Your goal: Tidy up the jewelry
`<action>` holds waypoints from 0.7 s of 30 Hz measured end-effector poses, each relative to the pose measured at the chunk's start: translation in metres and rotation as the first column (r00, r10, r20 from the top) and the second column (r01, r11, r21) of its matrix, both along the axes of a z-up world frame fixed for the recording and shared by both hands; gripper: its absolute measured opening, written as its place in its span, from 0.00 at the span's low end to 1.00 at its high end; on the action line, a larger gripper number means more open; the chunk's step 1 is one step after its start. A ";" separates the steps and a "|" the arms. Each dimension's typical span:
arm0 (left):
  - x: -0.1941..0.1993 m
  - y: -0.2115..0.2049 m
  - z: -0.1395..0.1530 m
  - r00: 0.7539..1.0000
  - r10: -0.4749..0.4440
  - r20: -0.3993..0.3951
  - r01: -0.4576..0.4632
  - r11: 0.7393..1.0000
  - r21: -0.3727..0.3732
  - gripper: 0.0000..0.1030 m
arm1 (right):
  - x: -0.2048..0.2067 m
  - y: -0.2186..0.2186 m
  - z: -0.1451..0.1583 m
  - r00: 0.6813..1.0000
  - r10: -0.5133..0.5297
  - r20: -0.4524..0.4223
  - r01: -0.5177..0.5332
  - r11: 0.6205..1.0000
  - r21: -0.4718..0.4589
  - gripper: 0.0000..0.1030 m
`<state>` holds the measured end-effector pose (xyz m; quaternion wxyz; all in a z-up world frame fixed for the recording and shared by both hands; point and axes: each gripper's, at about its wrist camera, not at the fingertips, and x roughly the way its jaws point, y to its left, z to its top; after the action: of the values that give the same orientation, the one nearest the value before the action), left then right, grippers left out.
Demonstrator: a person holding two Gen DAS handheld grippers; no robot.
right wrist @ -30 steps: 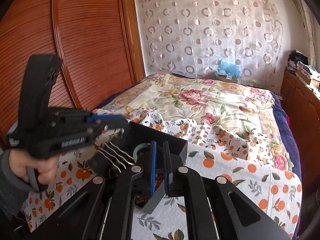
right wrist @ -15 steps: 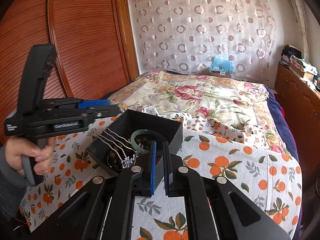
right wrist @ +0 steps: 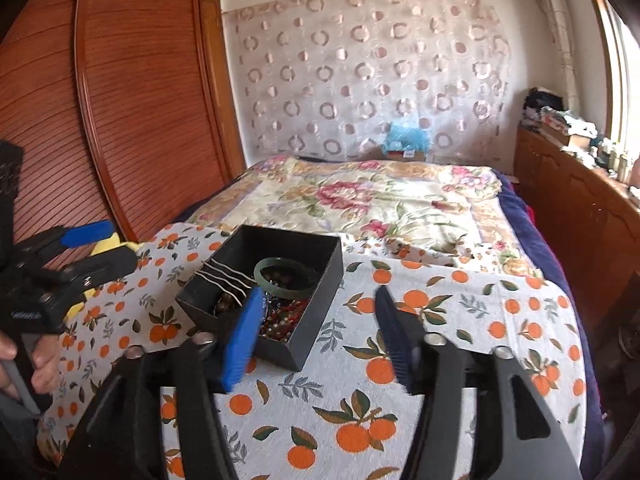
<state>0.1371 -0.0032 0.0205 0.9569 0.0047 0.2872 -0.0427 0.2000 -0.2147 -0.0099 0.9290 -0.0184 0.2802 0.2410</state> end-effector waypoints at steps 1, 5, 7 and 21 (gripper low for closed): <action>-0.006 -0.001 0.002 1.000 0.008 0.002 -0.008 1.000 0.006 0.92 | -0.004 0.000 0.003 1.000 -0.006 0.009 0.006 1.000 0.001 0.67; -0.025 -0.005 0.010 1.000 0.024 0.018 -0.024 1.000 0.013 0.92 | -0.025 -0.009 0.017 0.998 -0.033 0.055 0.032 0.999 0.022 0.83; -0.035 -0.006 0.015 0.999 0.012 0.033 -0.012 1.000 -0.002 0.92 | -0.034 -0.012 0.024 0.996 -0.042 0.075 0.039 0.999 0.034 0.87; -0.087 -0.006 0.025 0.995 0.057 0.078 -0.056 0.998 -0.012 0.92 | -0.100 -0.021 0.041 0.981 -0.102 0.168 0.092 0.994 0.063 0.97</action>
<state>0.0500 -0.0092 0.0451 0.9682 -0.0064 0.2494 -0.0168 0.1004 -0.2362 0.0315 0.9604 0.0004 0.1932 0.2005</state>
